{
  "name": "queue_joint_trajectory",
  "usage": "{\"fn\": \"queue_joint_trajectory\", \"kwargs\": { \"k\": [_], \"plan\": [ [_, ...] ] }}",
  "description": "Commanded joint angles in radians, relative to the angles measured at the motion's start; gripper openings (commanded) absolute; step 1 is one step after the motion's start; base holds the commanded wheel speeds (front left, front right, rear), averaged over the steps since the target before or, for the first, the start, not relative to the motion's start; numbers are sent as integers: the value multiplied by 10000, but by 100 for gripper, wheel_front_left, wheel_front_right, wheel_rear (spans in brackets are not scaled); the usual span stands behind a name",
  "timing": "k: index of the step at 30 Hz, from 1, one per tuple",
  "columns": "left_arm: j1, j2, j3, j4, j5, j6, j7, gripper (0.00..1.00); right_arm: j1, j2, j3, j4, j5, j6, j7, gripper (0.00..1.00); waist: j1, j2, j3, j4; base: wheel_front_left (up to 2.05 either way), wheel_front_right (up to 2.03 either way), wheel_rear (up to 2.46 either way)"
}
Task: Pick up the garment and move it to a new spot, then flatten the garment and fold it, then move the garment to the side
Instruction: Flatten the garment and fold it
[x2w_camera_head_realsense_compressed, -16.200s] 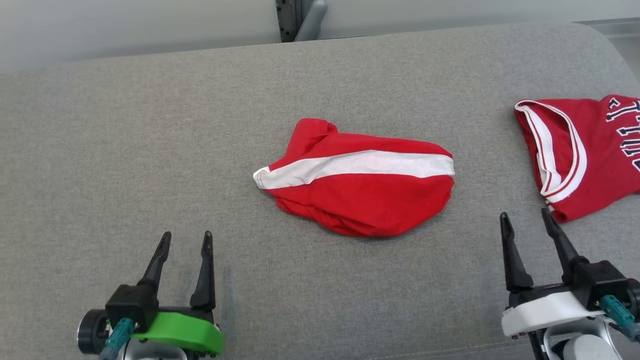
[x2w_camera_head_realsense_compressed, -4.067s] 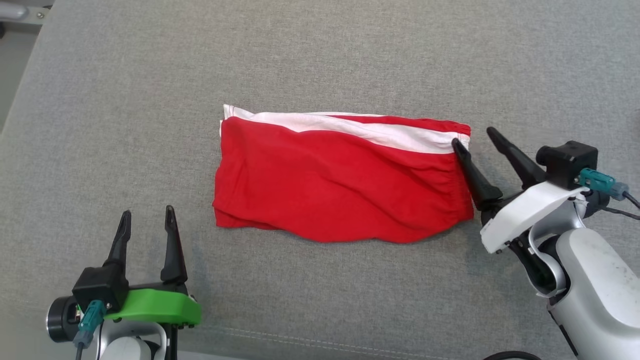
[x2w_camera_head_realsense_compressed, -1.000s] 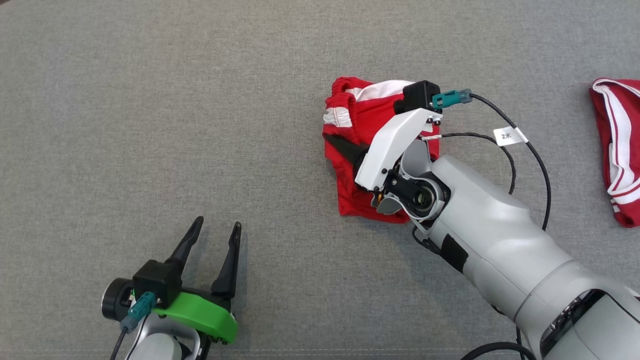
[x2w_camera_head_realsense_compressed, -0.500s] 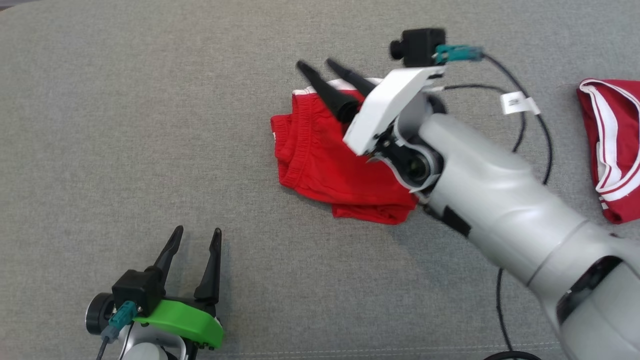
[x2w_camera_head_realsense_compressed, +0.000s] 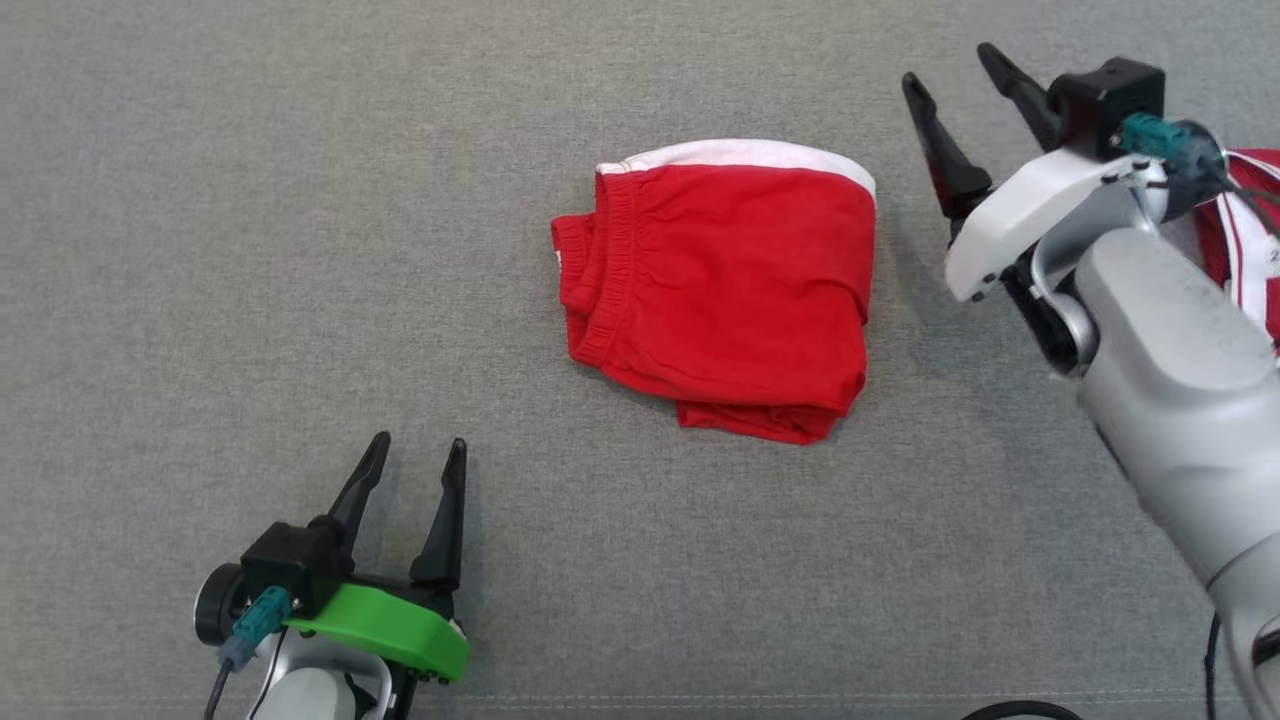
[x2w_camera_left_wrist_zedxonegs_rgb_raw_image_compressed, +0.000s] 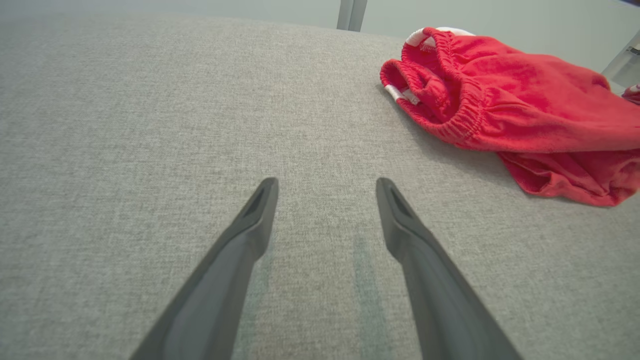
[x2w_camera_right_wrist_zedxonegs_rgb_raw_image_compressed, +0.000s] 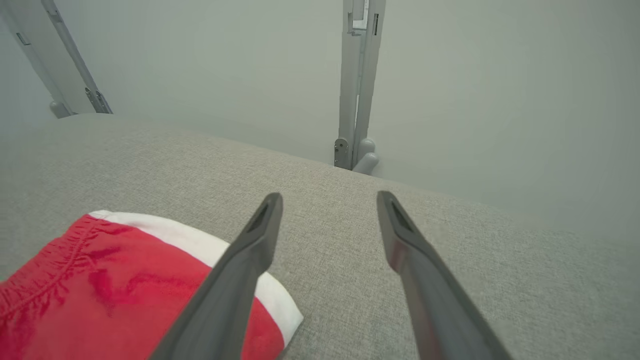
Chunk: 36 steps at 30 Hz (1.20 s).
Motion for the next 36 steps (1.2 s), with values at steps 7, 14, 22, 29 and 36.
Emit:
{"fn": "queue_joint_trajectory", "kwargs": {
  "k": [7,14,22,29,36],
  "plan": [
    [-381,-184,-114,80,-113,-2,-23,100,2754,1630,-2661,-1700,-3639,-4,-22,0,0,0,305,751,0,0,0],
    [-481,-272,-185,173,-175,-2,-25,100,3593,2370,-2799,-1796,-5070,-4,-23,0,0,0,416,1050,0,0,0],
    [-463,-333,-149,261,-166,-2,-25,100,3928,2651,-1949,-1538,-5462,-4,-24,0,0,0,310,1215,0,0,0],
    [-255,-365,-19,373,-84,-2,-25,100,4060,2623,-1112,-1565,-5187,-2,-23,0,0,0,131,1055,0,0,0],
    [-8,-366,303,178,-28,-2,-23,100,4729,2278,-1636,-3051,-4002,-6,-23,100,0,0,-200,780,0,0,0]
  ]
}}
